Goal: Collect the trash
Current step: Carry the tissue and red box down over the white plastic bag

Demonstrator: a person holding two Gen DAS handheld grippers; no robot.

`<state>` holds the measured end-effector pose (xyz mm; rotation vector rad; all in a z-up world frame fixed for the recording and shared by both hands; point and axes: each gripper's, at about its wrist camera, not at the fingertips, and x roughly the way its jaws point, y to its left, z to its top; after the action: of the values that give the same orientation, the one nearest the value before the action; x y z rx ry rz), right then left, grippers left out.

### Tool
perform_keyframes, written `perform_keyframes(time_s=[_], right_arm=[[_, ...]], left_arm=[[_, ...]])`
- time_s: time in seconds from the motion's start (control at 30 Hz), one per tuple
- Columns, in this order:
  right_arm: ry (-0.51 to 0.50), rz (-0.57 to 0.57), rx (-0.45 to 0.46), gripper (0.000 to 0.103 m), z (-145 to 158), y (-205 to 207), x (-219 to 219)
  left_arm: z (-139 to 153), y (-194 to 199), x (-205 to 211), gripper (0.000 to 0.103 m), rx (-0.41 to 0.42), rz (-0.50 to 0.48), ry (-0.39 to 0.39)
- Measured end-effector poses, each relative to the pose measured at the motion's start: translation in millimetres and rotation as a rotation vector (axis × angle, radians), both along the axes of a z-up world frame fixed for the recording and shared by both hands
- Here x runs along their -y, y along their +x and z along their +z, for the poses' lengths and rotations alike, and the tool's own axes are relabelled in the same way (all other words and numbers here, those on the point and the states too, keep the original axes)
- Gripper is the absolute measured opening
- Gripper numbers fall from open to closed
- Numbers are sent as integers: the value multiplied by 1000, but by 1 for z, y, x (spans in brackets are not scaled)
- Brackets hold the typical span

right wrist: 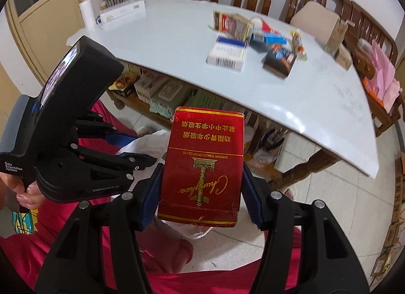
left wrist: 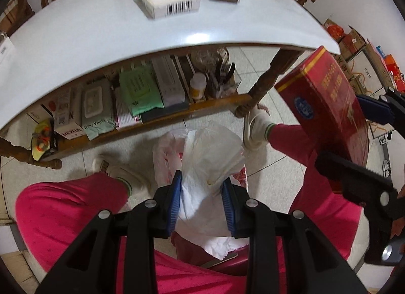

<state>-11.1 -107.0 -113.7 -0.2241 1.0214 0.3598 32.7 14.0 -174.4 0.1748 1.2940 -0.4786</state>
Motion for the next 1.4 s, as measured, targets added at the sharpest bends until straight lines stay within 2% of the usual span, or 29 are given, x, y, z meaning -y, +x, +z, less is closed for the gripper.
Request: perform_keyframes(time_s=[0.57,0.8,1.27,1.4], right_arm=[[9,-43,-190,57,-94,29,11],[1,-73,-251,57,-130,44,19],[-12,-111,-388,58,-201,62,21],[-11,-112,-439,58,-225,65,18]], left_arm=[[-74,21,14,30,-117,8,40],[-116,37,20,30,-199,33,65],[-180,65,21,30,-293,82,133],[-201,70,17,30,-344,103,146]])
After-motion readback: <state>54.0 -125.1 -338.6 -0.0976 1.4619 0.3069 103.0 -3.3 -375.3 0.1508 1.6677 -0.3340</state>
